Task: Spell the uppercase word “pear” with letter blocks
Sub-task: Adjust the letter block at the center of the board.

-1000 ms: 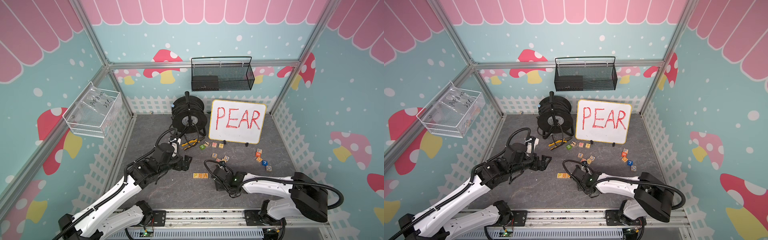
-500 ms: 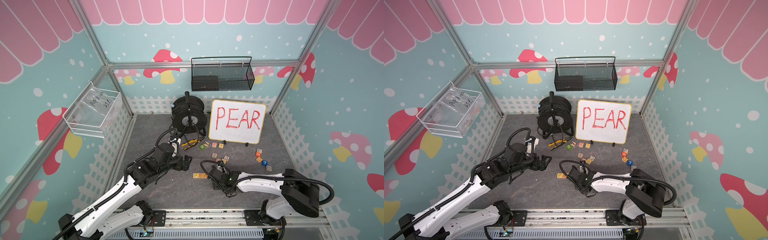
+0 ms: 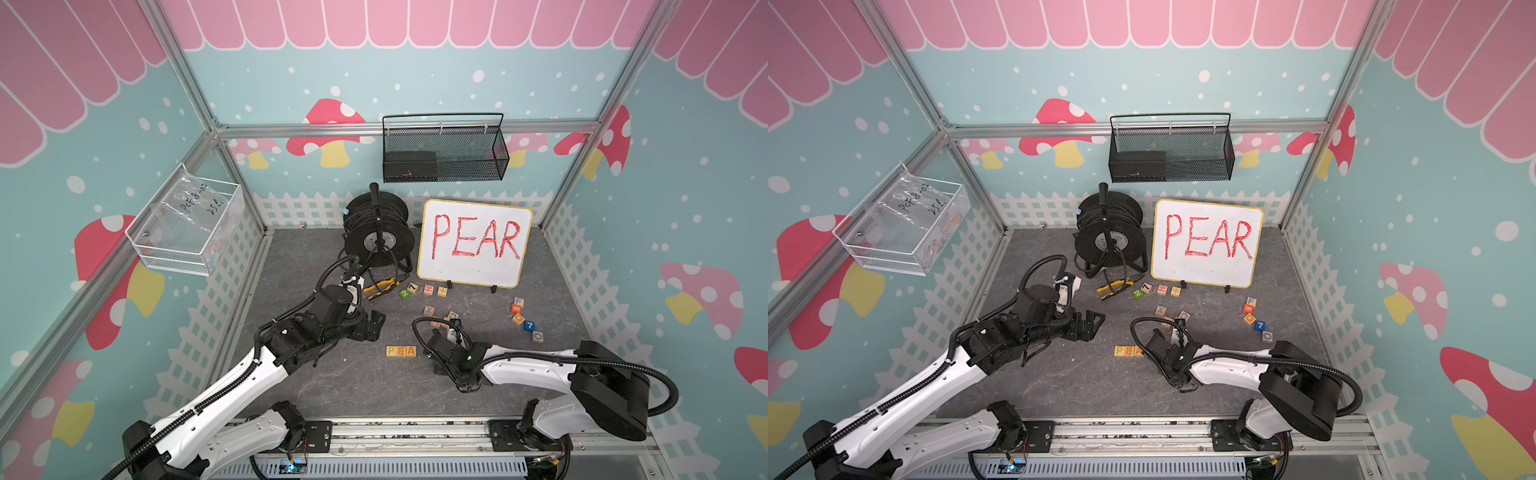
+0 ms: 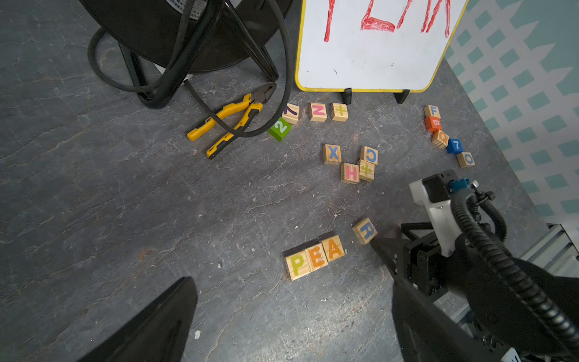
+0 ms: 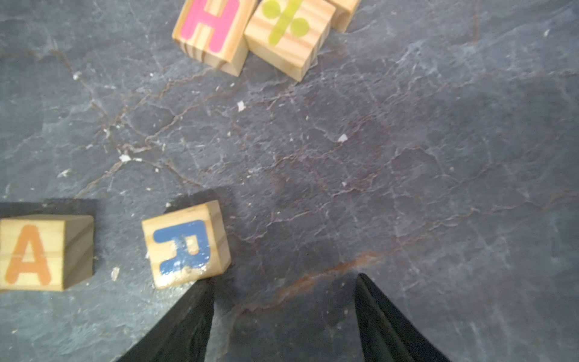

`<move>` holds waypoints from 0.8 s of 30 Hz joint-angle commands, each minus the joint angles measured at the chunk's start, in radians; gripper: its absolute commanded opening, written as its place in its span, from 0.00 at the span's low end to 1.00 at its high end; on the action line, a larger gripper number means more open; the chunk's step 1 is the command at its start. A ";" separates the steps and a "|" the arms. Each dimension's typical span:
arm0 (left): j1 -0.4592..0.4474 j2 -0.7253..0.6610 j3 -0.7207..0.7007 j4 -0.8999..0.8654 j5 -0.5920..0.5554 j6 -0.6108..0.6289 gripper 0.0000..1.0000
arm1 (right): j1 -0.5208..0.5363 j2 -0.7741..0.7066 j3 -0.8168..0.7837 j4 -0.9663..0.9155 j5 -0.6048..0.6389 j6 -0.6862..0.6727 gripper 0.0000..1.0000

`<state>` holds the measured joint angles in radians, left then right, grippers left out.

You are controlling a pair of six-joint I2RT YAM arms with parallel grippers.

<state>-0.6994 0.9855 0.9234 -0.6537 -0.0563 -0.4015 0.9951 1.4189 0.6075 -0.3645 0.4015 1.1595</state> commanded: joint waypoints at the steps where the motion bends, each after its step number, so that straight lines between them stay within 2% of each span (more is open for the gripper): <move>1: 0.010 0.008 0.002 0.006 -0.006 -0.002 0.99 | -0.021 0.007 -0.046 0.010 -0.045 0.024 0.73; 11: 0.033 0.025 0.005 0.009 0.004 -0.002 0.99 | -0.081 0.001 -0.044 0.072 -0.049 -0.024 0.73; 16: 0.043 0.026 0.005 0.012 0.010 -0.002 0.99 | -0.129 -0.018 -0.038 0.132 -0.066 -0.102 0.74; 21: 0.049 0.020 0.004 0.014 0.017 -0.004 0.99 | -0.139 -0.015 0.002 0.168 -0.082 -0.177 0.74; 24: 0.051 0.014 0.001 0.014 0.022 -0.005 1.00 | -0.139 -0.019 0.023 0.138 -0.077 -0.169 0.74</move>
<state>-0.6548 1.0100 0.9234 -0.6521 -0.0483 -0.4015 0.8577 1.4101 0.6025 -0.2195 0.3271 1.0084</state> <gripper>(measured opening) 0.995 0.742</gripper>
